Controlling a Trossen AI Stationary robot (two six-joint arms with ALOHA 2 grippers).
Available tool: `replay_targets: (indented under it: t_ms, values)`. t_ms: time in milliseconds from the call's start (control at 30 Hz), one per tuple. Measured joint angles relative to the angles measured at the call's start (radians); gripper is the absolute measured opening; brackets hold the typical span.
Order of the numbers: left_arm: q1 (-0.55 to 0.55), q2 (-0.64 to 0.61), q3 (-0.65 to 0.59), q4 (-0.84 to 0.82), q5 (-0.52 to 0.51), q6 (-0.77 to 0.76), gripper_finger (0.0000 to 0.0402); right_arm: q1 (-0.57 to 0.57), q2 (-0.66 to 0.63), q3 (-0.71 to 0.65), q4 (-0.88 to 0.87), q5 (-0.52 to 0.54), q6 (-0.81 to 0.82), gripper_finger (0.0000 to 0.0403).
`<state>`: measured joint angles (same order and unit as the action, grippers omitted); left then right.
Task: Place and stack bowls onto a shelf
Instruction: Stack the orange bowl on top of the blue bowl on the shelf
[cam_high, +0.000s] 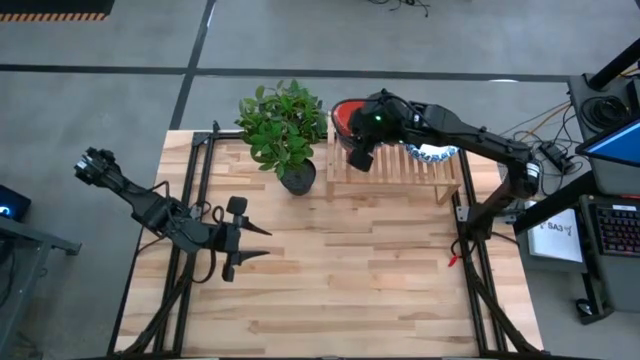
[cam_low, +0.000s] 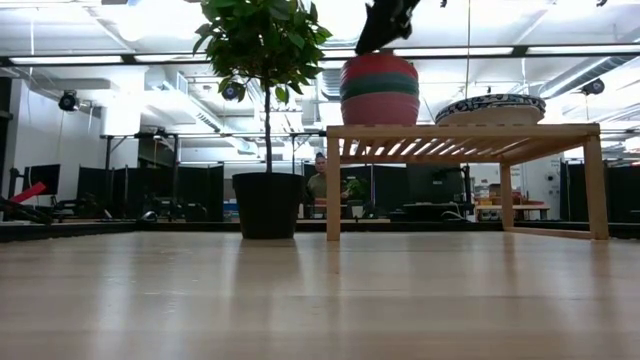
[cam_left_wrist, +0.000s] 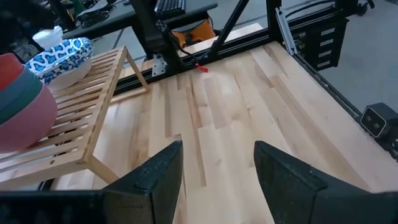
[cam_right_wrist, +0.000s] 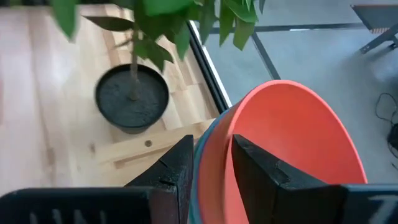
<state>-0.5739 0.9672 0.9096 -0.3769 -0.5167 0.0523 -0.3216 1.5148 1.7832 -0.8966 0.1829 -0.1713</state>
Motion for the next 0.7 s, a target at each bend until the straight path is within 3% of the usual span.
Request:
replay_targets:
  t_ms: [367, 533, 700]
  values:
    - [0.000, 0.000, 0.000, 0.031, -0.001, -0.009, 0.0181, 0.063, -0.073, -0.021, 0.019, 0.001, 0.069, 0.0073]
    - [0.000, 0.000, 0.000, 0.046, -0.001, -0.010, 0.0181, 0.066, -0.122, -0.140, 0.234, 0.028, 0.078, 0.0019]
    - [0.000, 0.000, 0.000, 0.048, -0.001, -0.010, 0.0181, 0.026, -0.187, -0.337, 0.475, 0.029, 0.084, 0.0011]
